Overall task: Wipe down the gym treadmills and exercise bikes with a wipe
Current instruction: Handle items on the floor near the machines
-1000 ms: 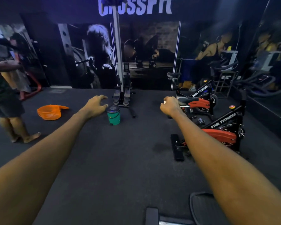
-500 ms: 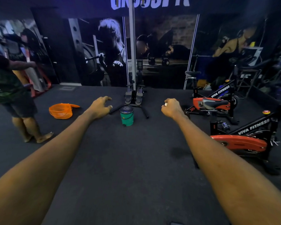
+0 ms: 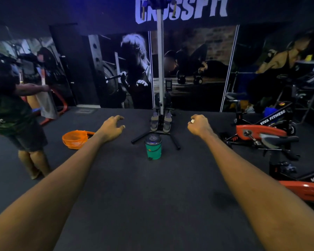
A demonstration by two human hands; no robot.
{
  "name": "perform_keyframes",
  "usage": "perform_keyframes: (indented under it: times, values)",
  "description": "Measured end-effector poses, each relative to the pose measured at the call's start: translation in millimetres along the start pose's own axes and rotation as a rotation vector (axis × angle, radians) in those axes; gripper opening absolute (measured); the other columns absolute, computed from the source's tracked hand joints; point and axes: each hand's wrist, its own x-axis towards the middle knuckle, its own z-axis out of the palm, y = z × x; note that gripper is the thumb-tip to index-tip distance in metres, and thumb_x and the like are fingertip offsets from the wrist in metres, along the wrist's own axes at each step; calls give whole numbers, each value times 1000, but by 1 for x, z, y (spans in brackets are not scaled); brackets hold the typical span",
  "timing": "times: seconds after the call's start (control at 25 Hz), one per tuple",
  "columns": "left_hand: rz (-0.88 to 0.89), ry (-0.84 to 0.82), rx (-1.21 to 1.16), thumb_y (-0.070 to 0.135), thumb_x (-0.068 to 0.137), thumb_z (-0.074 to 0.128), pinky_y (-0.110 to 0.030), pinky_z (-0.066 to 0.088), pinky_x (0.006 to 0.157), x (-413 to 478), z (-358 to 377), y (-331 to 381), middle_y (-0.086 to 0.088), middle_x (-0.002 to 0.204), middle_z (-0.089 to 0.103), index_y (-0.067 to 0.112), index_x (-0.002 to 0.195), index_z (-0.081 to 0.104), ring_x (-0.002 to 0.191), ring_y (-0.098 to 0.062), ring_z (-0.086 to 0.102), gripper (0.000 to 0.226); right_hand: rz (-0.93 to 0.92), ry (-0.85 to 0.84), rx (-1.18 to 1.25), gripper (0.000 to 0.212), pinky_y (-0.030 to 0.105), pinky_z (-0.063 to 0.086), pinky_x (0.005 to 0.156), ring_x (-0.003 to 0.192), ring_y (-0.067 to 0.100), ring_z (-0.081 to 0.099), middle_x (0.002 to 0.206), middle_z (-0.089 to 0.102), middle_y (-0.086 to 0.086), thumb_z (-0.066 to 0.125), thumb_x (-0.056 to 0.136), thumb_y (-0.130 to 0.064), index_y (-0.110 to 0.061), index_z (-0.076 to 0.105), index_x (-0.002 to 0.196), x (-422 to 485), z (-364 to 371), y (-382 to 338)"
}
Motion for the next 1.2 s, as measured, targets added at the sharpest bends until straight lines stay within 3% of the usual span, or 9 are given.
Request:
perform_keyframes:
  times: [0.4, 0.72, 0.92, 1.2]
  values:
    - [14, -29, 5, 28, 97, 57, -45, 41, 105, 243, 0, -122, -15, 141, 45, 15, 141, 46, 128, -32, 47, 47, 38, 4, -10, 49, 39, 42, 107, 130, 32, 47, 145, 44, 14, 53, 94, -19, -5, 48, 141, 214, 111, -55]
    - [39, -48, -12, 30, 97, 57, -43, 40, 106, 443, 15, -196, -16, 138, 49, 15, 138, 49, 126, -32, 48, 44, 63, 40, -15, 57, 39, 46, 100, 123, 35, 52, 137, 50, 19, 57, 95, -44, -4, 51, 136, 391, 172, -103]
    - [40, -99, -6, 30, 98, 56, -42, 40, 106, 566, 58, -226, -14, 139, 48, 16, 140, 47, 128, -31, 47, 46, 90, 23, -11, 64, 39, 42, 102, 127, 35, 49, 142, 45, 19, 54, 96, -47, -3, 48, 141, 512, 229, -87]
    - [-23, -146, -32, 30, 96, 58, -41, 41, 107, 735, 120, -265, -13, 140, 50, 14, 140, 48, 128, -30, 49, 47, 173, -62, 6, 56, 38, 43, 100, 125, 34, 50, 138, 48, 19, 56, 96, -44, -4, 53, 134, 678, 316, -62]
